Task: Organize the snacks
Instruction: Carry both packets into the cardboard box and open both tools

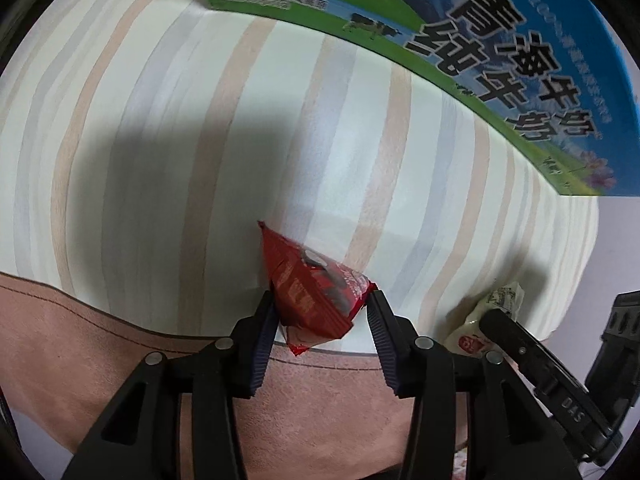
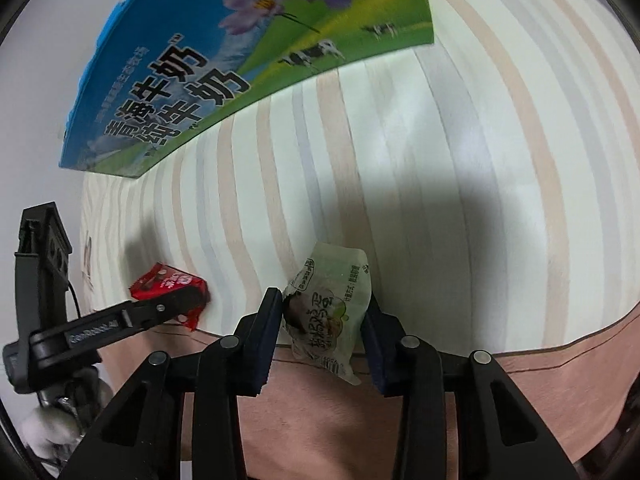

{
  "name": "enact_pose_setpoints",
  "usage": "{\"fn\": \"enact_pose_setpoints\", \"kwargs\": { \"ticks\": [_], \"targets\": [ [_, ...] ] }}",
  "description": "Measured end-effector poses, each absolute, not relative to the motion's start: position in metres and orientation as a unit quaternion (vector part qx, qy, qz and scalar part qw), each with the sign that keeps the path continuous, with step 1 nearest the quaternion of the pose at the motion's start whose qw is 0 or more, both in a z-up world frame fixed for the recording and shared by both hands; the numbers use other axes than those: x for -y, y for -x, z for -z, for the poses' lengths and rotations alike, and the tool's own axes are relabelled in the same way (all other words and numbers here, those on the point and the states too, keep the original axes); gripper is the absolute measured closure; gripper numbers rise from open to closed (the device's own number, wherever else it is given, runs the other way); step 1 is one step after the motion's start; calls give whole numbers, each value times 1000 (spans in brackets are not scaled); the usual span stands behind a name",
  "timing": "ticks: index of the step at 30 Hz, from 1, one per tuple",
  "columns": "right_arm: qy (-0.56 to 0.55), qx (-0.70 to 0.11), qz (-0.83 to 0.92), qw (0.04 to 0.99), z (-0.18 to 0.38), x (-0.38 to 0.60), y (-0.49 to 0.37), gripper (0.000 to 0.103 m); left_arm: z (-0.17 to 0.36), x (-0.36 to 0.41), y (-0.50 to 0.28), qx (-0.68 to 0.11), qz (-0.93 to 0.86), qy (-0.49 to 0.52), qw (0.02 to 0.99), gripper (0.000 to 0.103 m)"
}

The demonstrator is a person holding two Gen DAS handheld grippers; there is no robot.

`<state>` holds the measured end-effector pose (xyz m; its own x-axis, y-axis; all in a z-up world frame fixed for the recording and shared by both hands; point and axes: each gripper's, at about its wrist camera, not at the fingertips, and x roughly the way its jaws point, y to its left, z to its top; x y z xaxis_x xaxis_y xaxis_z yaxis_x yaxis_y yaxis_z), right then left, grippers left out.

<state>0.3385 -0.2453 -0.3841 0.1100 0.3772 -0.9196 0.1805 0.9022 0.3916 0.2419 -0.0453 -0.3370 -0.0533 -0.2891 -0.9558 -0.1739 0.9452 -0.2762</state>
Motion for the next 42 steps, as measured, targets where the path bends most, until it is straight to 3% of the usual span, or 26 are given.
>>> {"fn": "enact_pose_setpoints", "kwargs": {
  "ticks": [4,7,9,11,23,36,42],
  "targets": [
    [-212,-664,-66,714,388,242,-339,50,331,66,-250,-716,28,124,687,60],
    [-158,-666,-66,726,391,220,-338,50,326,90,-251,-707,24,92,701,64],
    [-109,-662,-68,739,389,207,-333,50,324,102,-245,-699,23,75,711,64],
    [-80,-657,-75,746,387,196,-328,63,319,112,-240,-697,26,64,714,65],
    [-116,-601,-104,784,315,228,-303,63,258,129,-192,-671,68,64,736,65],
    [-134,-507,-129,841,180,256,-376,63,114,123,-285,-587,144,52,795,65],
    [-106,-509,-123,846,162,252,-439,63,113,120,-356,-601,144,44,785,65]
  ]
}}
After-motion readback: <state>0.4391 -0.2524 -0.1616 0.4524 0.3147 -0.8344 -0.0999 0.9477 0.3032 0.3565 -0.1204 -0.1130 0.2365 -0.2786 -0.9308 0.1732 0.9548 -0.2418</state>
